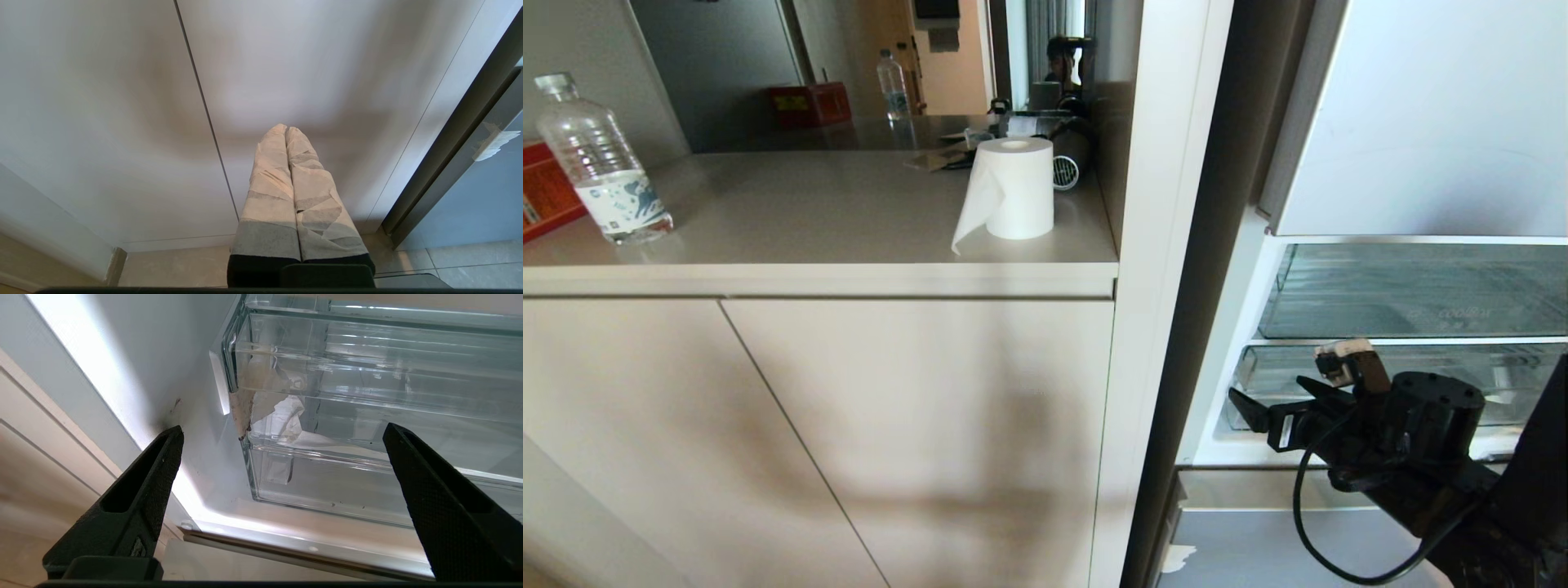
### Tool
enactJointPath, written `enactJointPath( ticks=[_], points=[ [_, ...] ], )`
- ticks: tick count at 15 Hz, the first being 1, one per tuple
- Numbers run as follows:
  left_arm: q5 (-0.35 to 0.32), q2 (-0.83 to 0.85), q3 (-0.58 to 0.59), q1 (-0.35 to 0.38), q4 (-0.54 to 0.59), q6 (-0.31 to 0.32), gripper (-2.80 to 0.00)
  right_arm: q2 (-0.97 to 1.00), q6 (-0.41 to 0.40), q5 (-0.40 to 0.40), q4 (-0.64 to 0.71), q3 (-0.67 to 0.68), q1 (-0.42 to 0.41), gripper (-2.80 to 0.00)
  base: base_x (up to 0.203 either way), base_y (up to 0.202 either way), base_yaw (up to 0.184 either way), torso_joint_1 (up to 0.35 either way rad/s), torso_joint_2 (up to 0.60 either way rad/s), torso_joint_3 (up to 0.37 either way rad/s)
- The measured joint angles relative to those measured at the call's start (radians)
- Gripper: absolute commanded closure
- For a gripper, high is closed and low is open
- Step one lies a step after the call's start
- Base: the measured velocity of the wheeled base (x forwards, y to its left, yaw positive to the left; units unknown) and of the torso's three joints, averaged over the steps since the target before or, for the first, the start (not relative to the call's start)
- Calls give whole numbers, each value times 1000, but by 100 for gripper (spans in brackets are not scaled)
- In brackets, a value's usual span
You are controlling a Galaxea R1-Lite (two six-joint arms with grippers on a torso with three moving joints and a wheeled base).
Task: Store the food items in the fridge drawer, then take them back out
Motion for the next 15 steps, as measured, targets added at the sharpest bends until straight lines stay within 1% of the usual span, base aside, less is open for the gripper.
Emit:
enactJointPath(
  ticks=[3, 4, 7, 9, 11, 13, 15],
  points=[
    [0, 0, 0, 0, 0, 0, 0, 8, 10, -17, 0, -21, 1, -280, 0, 0, 0, 0, 0, 0],
    [0, 0, 0, 0, 0, 0, 0, 12, 11, -19, 0, -27, 1, 0, 0, 0, 0, 0, 0, 0],
    [0, 0, 0, 0, 0, 0, 0, 21, 13, -20, -1, -37, 6, 0, 0, 0, 0, 0, 0, 0],
    [0, 0, 0, 0, 0, 0, 0, 25, 14, -21, 1, -42, 28, 0, 0, 0, 0, 0, 0, 0],
    [0, 0, 0, 0, 0, 0, 0, 33, 14, -43, 4, -51, 66, 0, 0, 0, 0, 0, 0, 0],
    [0, 0, 0, -1, 0, 0, 0, 47, 14, -83, 1, -64, 95, 0, 0, 0, 0, 0, 0, 0],
    [0, 0, 0, 0, 0, 0, 0, 54, 15, -87, -2, -65, 105, 0, 0, 0, 0, 0, 0, 0]
  ],
)
